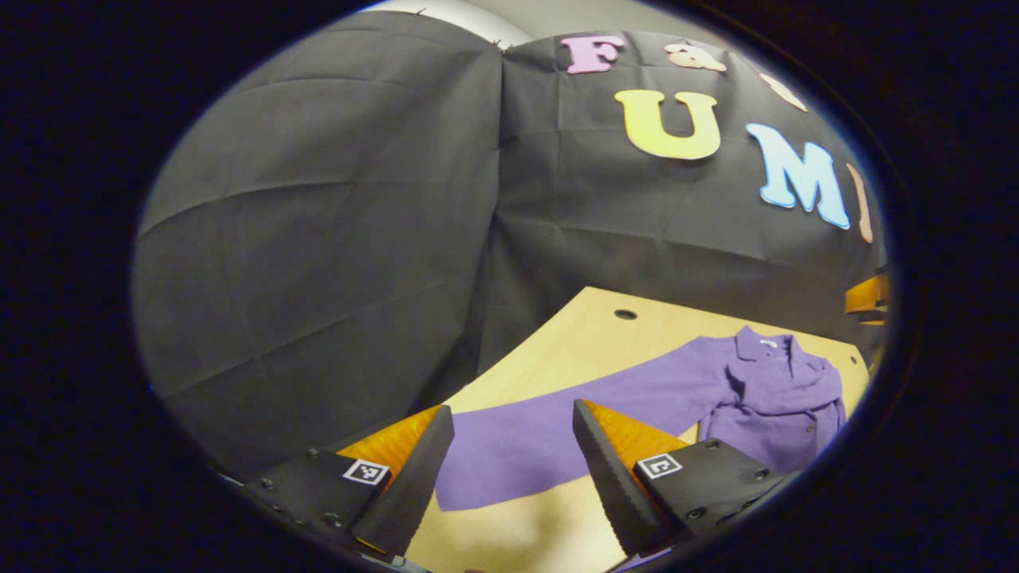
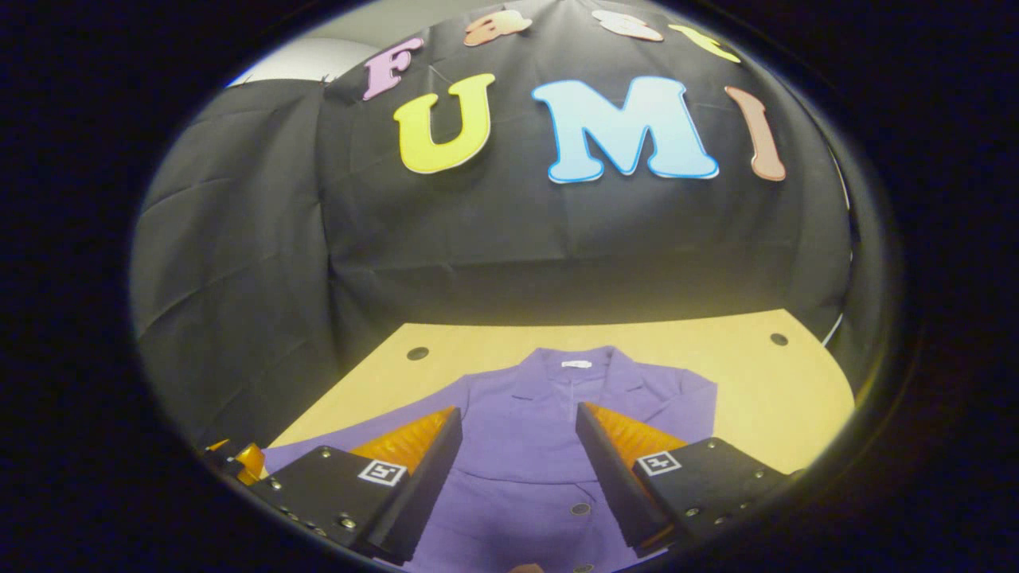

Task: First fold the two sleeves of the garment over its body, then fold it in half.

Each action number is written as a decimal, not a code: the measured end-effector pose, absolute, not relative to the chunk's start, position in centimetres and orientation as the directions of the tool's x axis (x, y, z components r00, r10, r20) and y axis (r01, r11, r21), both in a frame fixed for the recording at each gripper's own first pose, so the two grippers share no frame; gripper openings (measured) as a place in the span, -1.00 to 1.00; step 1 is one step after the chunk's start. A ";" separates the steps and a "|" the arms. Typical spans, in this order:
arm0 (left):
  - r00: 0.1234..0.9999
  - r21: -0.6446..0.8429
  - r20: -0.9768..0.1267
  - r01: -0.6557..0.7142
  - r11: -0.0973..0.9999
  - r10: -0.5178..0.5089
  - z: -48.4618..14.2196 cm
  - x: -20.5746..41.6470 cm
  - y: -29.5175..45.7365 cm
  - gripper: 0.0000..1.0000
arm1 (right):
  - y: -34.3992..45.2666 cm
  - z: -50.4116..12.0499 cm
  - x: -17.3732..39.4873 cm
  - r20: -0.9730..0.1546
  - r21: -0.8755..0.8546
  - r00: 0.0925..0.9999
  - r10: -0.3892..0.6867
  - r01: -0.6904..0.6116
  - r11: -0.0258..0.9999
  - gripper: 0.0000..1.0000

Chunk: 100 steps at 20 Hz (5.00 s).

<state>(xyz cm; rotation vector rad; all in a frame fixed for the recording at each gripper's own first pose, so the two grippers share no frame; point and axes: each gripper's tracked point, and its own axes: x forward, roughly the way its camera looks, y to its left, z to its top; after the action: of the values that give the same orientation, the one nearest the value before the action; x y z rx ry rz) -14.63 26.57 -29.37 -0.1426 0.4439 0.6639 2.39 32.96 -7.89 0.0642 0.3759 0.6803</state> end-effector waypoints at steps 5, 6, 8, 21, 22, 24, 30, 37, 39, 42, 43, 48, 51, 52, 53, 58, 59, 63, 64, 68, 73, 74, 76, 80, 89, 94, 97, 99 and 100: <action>0.622 0.039 -0.506 -0.676 0.736 0.598 -33.3 -16.0 29.9 1.00 | 28.7 -7.2 -0.9 -0.317 0.134 0.749 0.582 -0.572 0.810 0.80; 0.613 0.035 -0.520 -0.681 0.731 0.595 -33.9 -15.9 30.2 1.00 | 27.8 -7.0 -1.5 -0.314 0.120 0.761 0.568 -0.561 0.819 0.79; 0.590 0.042 -0.541 -0.693 0.720 0.599 -35.0 -16.1 30.9 1.00 | 26.1 -6.8 -2.4 -0.312 0.102 0.779 0.545 -0.543 0.834 0.79; 0.499 0.065 -0.631 -0.729 0.681 0.594 -39.6 -16.7 31.6 1.00 | 24.7 -6.2 -5.0 -0.341 0.118 0.765 0.546 -0.542 0.832 0.79; 0.493 0.074 -0.634 -0.729 0.681 0.596 -39.6 -16.6 31.5 0.99 | 24.9 -6.4 -5.1 -0.345 0.117 0.759 0.552 -0.549 0.828 0.79; 0.490 0.077 -0.637 -0.727 0.682 0.595 -39.7 -16.3 31.4 0.96 | 25.2 -6.5 -5.3 -0.348 0.126 0.747 0.566 -0.561 0.818 0.79; 0.493 0.069 -0.640 -0.727 0.683 0.590 -39.8 -15.4 30.5 0.49 | 25.2 -6.7 -4.8 -0.364 0.150 0.720 0.591 -0.581 0.800 0.79; 0.530 0.056 -0.643 -0.688 0.723 0.553 -40.1 -13.5 29.0 -0.63 | 23.0 -7.8 -3.3 -0.382 0.184 0.721 0.578 -0.554 0.812 0.79; 0.549 0.015 -0.649 -0.682 0.731 0.526 -39.6 -13.3 28.7 -0.85 | 22.2 -7.9 -2.9 -0.382 0.188 0.726 0.572 -0.544 0.817 0.79; 0.600 -0.138 -0.663 -0.686 0.715 0.448 -39.1 -12.3 28.0 -0.86 | 20.7 -8.0 -1.9 -0.376 0.187 0.744 0.553 -0.523 0.831 0.80; 0.603 -0.163 -0.659 -0.698 0.698 0.449 -38.7 -12.2 28.2 -0.85 | 20.2 -8.0 -1.6 -0.374 0.185 0.750 0.546 -0.517 0.836 0.80; 0.644 -0.223 -0.624 -0.689 0.689 0.442 -35.0 -10.8 27.7 -0.87 | 18.3 -8.9 -0.1 -0.378 0.186 0.761 0.527 -0.495 0.849 0.79; 0.684 -0.286 -0.597 -0.670 0.685 0.420 -31.5 -8.4 26.1 -0.87 | 17.5 -9.4 0.9 -0.378 0.211 0.763 0.523 -0.480 0.852 0.79; 0.700 -0.312 -0.586 -0.660 0.683 0.409 -30.4 -7.5 25.5 -0.87 | 17.3 -9.7 1.3 -0.377 0.220 0.764 0.523 -0.475 0.852 0.80; 0.714 -0.328 -0.576 -0.648 0.687 0.398 -29.3 -6.4 24.8 -0.87 | 17.1 -9.8 1.7 -0.375 0.227 0.767 0.521 -0.469 0.853 0.80; 0.795 -0.360 -0.526 -0.531 0.767 0.304 -24.1 -0.4 19.0 -0.88 | 15.3 -10.6 3.7 -0.364 0.240 0.784 0.503 -0.443 0.864 0.80; 0.808 -0.370 -0.518 -0.507 0.778 0.281 -23.2 0.8 17.5 -0.88 | 14.8 -10.8 4.1 -0.362 0.242 0.790 0.495 -0.434 0.868 0.80; 0.860 -0.389 -0.481 -0.385 0.837 0.172 -20.9 6.0 10.9 -0.88 | 12.8 -11.2 5.4 -0.357 0.254 0.811 0.463 -0.392 0.884 0.80; 0.869 -0.392 -0.475 -0.352 0.850 0.141 -20.6 7.2 9.2 -0.87 | 12.2 -11.4 5.6 -0.358 0.253 0.816 0.453 -0.382 0.889 0.80; 0.887 -0.396 -0.459 -0.245 0.885 0.040 -19.7 11.8 3.6 -0.88 | 9.5 -12.0 6.2 -0.364 0.228 0.837 0.408 -0.345 0.910 0.80; 0.887 -0.424 -0.456 -0.145 0.894 -0.073 -20.1 16.0 -3.4 -0.88 | 6.9 -12.7 6.7 -0.379 0.202 0.852 0.361 -0.305 0.931 0.80; 0.884 -0.424 -0.457 -0.121 0.897 -0.097 -20.1 16.4 -5.0 -0.88 | 6.5 -12.8 6.8 -0.382 0.202 0.853 0.355 -0.298 0.933 0.80; 0.874 -0.425 -0.463 -0.071 0.902 -0.149 -20.7 17.4 -8.5 -0.87 | 6.1 -13.1 6.8 -0.389 0.207 0.851 0.352 -0.292 0.934 0.80; 0.849 -0.428 -0.475 0.006 0.904 -0.231 -22.2 19.2 -14.5 -0.87 | 5.0 -13.8 7.0 -0.395 0.187 0.852 0.345 -0.293 0.938 0.80; 0.781 -0.406 -0.529 0.110 0.907 -0.331 -25.9 20.5 -24.6 -0.88 | 2.7 -15.0 6.6 -0.407 0.181 0.844 0.349 -0.300 0.937 0.80; 0.743 -0.323 -0.594 0.130 0.938 -0.308 -29.2 20.8 -27.0 -0.88 | 1.2 -15.5 6.2 -0.414 0.197 0.842 0.345 -0.287 0.937 0.80; 0.727 -0.268 -0.624 0.146 0.952 -0.287 -30.8 20.6 -27.9 -0.85 | 0.6 -16.0 6.0 -0.426 0.197 0.832 0.356 -0.299 0.934 0.79; 0.734 -0.228 -0.624 0.158 0.961 -0.269 -31.3 20.5 -28.2 -0.87 | 0.3 -16.1 6.0 -0.427 0.191 0.830 0.359 -0.305 0.933 0.80; 0.736 -0.221 -0.619 0.171 0.960 -0.273 -31.5 20.3 -28.4 -0.87 | 0.1 -16.1 6.0 -0.423 0.188 0.832 0.359 -0.306 0.933 0.80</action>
<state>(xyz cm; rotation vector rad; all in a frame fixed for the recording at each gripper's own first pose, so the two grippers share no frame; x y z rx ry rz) 20.28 -28.40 -31.45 -0.1533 0.7027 -0.2448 5.99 0.11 -16.13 0.1144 0.4706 0.3532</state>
